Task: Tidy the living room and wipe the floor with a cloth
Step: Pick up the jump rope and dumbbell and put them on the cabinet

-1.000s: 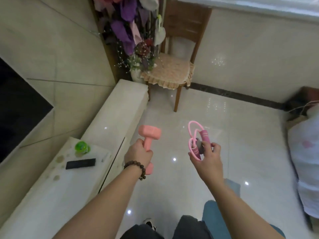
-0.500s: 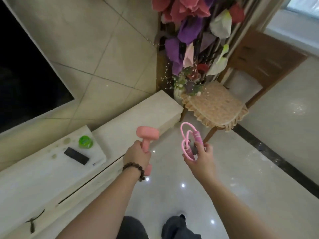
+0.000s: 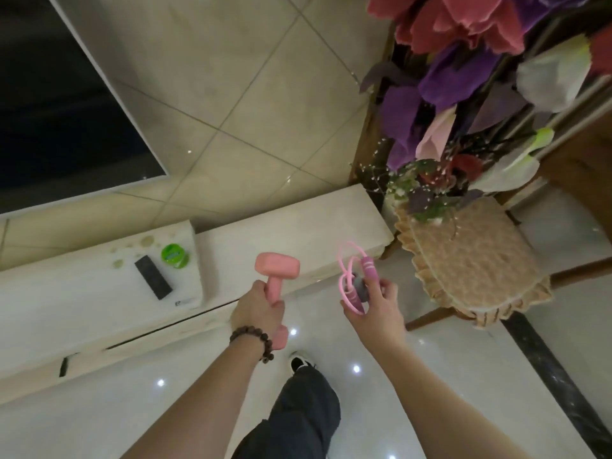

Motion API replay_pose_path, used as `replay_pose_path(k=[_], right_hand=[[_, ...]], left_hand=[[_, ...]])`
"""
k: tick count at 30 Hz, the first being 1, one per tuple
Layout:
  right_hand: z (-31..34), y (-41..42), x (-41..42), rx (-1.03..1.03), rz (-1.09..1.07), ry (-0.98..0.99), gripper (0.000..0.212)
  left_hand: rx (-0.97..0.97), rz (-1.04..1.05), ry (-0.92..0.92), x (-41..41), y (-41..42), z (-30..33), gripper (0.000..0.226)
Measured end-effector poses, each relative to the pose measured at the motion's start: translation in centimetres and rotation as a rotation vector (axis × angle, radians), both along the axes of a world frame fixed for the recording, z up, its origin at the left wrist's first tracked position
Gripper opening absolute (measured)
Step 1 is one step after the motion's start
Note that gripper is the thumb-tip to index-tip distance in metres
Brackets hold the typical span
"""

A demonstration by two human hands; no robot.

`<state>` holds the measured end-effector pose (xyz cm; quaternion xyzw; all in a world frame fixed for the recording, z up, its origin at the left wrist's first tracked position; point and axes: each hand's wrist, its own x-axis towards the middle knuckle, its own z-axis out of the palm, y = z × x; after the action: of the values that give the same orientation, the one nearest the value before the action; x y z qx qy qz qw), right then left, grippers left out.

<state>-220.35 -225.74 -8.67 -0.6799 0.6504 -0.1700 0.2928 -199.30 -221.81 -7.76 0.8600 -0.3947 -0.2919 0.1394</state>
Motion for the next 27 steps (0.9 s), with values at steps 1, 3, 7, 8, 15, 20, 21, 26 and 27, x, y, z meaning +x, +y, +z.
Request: replay_pose_path(k=[1, 3, 7, 8, 15, 20, 21, 26, 27], right_hand=[[-0.5, -1.2, 0.2, 0.013, 0.027, 0.009, 0.078], [-1.6, -3.6, 0.4, 0.036, 0.077, 0.031, 0.079], [-4.1, -8.7, 0.0, 0.087, 0.105, 0.039, 0.081], [-4.8, -10.1, -0.2, 0.096, 0.111, 0.049, 0.081], [-12.2, -19.9, -0.6, 0.087, 0.084, 0.12, 0.076], [-22.0, -26.2, -1.4, 0.125, 0.047, 0.139, 0.073], [-24.1, -27.5, -1.7, 0.128, 0.036, 0.136, 0.073], [-34.2, -34.0, -3.6, 0.037, 0.002, 0.19, 0.076], [-35.6, -34.9, -4.1, 0.017, 0.018, 0.211, 0.077]], left_hand=[[0.007, 0.011, 0.004, 0.1, -1.1, -0.7, 0.012], [0.025, 0.033, 0.017, 0.2, -3.5, -1.9, 0.013], [0.055, 0.043, 0.042, 0.5, -8.6, -4.3, 0.013], [0.063, 0.034, 0.052, 0.6, -10.0, -4.9, 0.013], [0.109, -0.15, 0.004, 1.4, -19.5, -11.9, 0.016], [0.137, -0.347, -0.025, 1.6, -27.8, -20.8, 0.01], [0.141, -0.388, -0.048, 1.4, -29.5, -22.7, 0.011], [0.132, -0.599, -0.198, -0.2, -37.8, -32.2, 0.013], [0.121, -0.627, -0.221, -0.5, -39.1, -33.6, 0.013]])
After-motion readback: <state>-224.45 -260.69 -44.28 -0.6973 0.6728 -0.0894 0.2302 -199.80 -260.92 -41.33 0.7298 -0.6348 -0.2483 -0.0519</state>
